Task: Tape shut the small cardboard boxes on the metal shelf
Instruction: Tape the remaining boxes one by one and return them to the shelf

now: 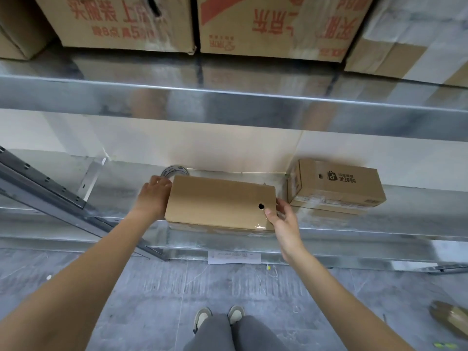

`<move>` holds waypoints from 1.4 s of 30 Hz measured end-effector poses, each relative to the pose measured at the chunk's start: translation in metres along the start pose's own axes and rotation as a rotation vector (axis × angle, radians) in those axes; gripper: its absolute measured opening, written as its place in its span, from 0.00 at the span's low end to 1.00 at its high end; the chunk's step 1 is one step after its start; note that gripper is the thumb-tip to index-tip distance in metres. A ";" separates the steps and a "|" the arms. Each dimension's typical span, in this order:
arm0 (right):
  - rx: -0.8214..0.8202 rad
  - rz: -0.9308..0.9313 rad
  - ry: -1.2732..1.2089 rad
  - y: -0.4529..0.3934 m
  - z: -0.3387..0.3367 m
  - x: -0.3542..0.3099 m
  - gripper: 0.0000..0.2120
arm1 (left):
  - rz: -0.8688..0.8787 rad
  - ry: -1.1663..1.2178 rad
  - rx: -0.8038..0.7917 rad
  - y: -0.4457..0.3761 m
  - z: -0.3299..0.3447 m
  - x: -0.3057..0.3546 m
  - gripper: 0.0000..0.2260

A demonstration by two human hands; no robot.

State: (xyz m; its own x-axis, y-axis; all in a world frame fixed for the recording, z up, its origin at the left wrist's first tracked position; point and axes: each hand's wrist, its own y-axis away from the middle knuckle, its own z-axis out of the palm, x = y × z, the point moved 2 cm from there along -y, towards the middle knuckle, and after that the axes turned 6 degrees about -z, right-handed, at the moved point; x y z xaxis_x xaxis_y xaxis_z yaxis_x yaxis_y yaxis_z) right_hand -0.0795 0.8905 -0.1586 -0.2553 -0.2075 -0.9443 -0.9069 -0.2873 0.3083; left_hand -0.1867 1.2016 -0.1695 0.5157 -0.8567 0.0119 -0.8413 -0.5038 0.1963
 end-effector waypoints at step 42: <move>-0.426 -0.246 0.156 0.013 0.013 -0.123 0.08 | 0.150 1.454 0.129 0.130 -0.073 0.173 0.10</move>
State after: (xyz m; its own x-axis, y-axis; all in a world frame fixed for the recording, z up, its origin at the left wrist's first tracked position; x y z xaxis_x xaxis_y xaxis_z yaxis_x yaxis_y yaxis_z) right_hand -0.0641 0.9248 -0.0401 0.0306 -0.2131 -0.9765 -0.7083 -0.6940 0.1292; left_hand -0.1953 0.9961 -0.0701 0.0641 -0.0766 0.9950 -0.8685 -0.4953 0.0178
